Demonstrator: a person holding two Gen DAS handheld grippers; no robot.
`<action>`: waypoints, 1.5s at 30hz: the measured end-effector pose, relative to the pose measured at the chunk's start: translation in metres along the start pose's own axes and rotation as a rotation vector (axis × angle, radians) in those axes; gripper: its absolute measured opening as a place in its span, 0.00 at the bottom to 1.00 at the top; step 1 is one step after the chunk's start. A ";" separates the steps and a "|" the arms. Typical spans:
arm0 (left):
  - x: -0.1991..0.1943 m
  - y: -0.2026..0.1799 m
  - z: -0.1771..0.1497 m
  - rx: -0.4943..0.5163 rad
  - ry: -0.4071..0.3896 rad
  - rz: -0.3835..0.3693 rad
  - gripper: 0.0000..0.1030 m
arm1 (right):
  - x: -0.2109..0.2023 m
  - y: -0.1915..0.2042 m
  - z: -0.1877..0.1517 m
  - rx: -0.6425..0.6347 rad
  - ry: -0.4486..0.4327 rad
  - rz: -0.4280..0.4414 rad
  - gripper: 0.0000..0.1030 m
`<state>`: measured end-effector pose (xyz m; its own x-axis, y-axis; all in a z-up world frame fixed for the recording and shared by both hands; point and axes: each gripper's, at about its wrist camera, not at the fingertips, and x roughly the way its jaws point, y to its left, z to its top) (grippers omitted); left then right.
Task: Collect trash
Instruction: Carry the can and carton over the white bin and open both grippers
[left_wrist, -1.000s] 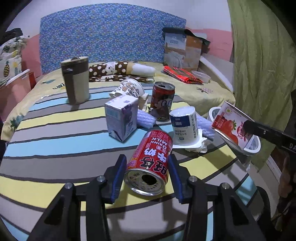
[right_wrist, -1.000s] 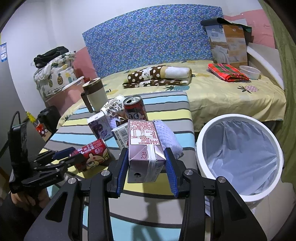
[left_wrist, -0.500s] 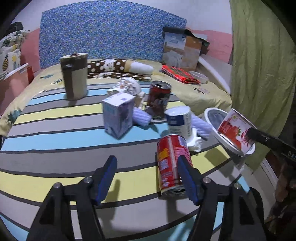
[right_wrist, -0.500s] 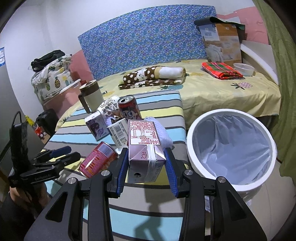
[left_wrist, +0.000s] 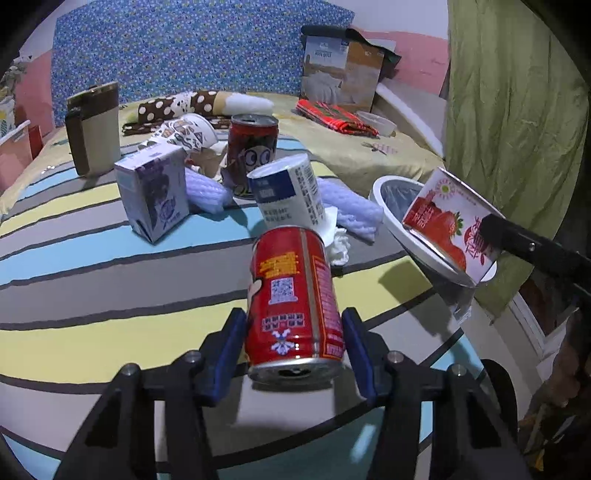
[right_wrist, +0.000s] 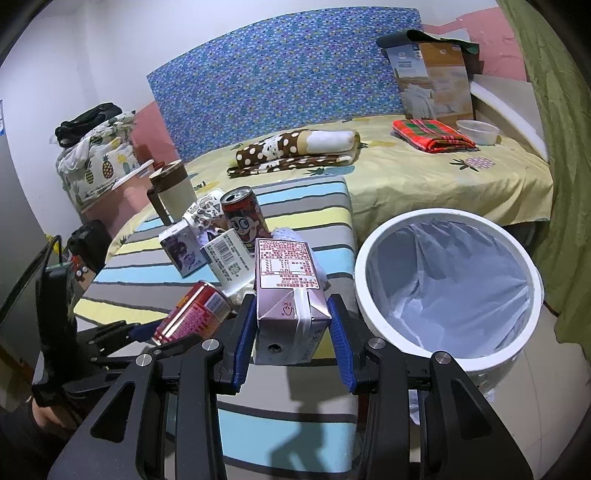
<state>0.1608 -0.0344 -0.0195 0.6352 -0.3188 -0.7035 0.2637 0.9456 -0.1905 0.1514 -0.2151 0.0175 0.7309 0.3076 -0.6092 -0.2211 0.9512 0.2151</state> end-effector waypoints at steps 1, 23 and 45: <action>-0.002 -0.001 -0.001 0.004 -0.008 0.004 0.54 | 0.000 -0.001 0.000 0.001 -0.001 -0.001 0.39; -0.023 -0.062 0.066 0.145 -0.149 -0.070 0.53 | -0.020 -0.065 0.001 0.108 -0.058 -0.098 0.39; 0.086 -0.139 0.118 0.148 -0.033 -0.247 0.53 | -0.001 -0.123 -0.003 0.162 0.054 -0.244 0.40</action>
<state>0.2643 -0.2005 0.0268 0.5617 -0.5423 -0.6249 0.5146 0.8204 -0.2494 0.1757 -0.3322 -0.0110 0.7132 0.0751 -0.6969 0.0660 0.9826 0.1734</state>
